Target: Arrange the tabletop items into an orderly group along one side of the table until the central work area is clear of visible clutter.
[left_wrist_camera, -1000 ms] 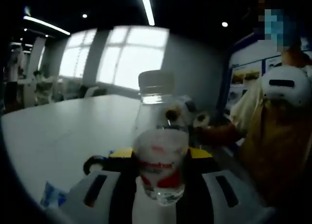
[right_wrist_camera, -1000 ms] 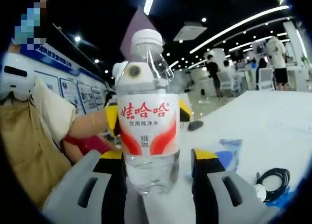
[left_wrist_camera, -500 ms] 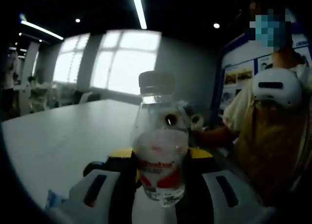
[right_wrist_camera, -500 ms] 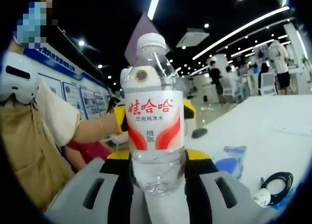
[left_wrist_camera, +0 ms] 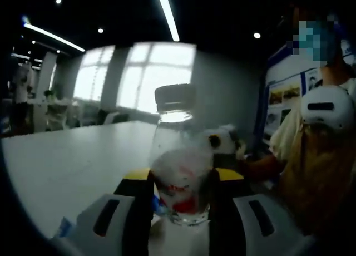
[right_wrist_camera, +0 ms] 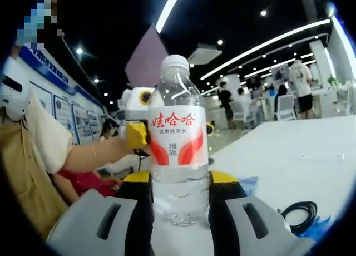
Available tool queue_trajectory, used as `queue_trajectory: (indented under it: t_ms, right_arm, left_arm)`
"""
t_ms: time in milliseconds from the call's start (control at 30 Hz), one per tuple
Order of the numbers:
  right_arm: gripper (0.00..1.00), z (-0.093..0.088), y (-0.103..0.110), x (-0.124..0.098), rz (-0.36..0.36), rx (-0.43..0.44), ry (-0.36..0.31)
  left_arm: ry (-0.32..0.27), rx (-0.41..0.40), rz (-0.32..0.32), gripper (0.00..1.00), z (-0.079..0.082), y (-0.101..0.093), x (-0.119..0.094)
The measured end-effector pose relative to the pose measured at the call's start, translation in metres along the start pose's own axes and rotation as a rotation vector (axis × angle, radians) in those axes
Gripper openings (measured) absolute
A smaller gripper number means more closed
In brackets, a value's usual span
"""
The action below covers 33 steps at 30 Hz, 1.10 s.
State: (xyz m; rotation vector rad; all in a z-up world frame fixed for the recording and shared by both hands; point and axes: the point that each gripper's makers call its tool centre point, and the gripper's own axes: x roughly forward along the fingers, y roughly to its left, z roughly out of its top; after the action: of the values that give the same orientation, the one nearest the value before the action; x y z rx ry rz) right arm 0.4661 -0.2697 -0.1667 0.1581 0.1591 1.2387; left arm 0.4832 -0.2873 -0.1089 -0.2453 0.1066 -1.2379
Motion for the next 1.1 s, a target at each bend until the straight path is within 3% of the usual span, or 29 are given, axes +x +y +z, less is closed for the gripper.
queue_trajectory:
  t_ms: [33,100,267,300,367,433,500,600,733,833,900,967,1033,1067,1100]
  right_arm:
    - [0.36,0.000,-0.003,0.000,-0.016,-0.001,-0.003]
    - [0.36,0.000,-0.006,0.000,-0.034,0.007,-0.005]
    - [0.35,0.003,-0.019,-0.003,-0.102,0.018,-0.020]
    - [0.35,0.003,-0.021,-0.003,-0.110,0.014,-0.018]
    - [0.35,0.006,-0.024,-0.004,-0.136,0.022,-0.031]
    - [0.35,0.010,-0.028,-0.005,-0.163,0.011,-0.040]
    - [0.35,0.012,-0.032,-0.005,-0.194,0.008,-0.046]
    - [0.35,0.013,-0.038,-0.006,-0.245,-0.028,-0.031]
    - [0.35,0.018,-0.044,-0.008,-0.304,-0.042,-0.041]
    - [0.35,0.021,-0.050,-0.010,-0.357,-0.066,-0.039]
    - [0.35,0.022,-0.053,-0.010,-0.392,-0.084,-0.034]
    - [0.35,0.023,-0.054,-0.011,-0.418,-0.100,-0.033]
    - [0.35,0.025,-0.058,-0.012,-0.458,-0.109,-0.036]
    - [0.35,0.026,-0.060,-0.013,-0.475,-0.127,-0.033]
    - [0.35,0.026,-0.060,-0.013,-0.488,-0.137,-0.029]
  left_arm:
    - [-0.052,-0.011,0.009,0.45,0.011,0.000,-0.001]
    - [-0.094,-0.011,0.029,0.49,0.019,0.002,-0.001]
    - [-0.093,-0.002,0.104,0.53,0.024,0.007,-0.002]
    - [-0.092,-0.041,0.147,0.55,0.022,0.012,-0.003]
    - [-0.079,-0.043,0.218,0.58,0.018,0.021,-0.005]
    - [-0.056,-0.022,0.256,0.58,0.012,0.025,-0.005]
    - [-0.045,-0.059,0.301,0.60,0.006,0.028,-0.002]
    - [-0.086,-0.126,0.370,0.61,0.006,0.032,0.001]
    - [-0.050,-0.118,0.506,0.63,-0.002,0.042,0.002]
    - [-0.137,-0.169,0.541,0.63,0.007,0.042,0.006]
    - [-0.129,-0.166,0.566,0.64,0.006,0.041,0.009]
    - [-0.120,-0.167,0.631,0.63,0.005,0.047,0.008]
    - [-0.151,-0.229,0.719,0.65,0.003,0.055,0.003]
    - [-0.158,-0.207,0.709,0.65,0.005,0.054,0.005]
    - [-0.191,-0.229,0.739,0.64,0.006,0.056,0.003]
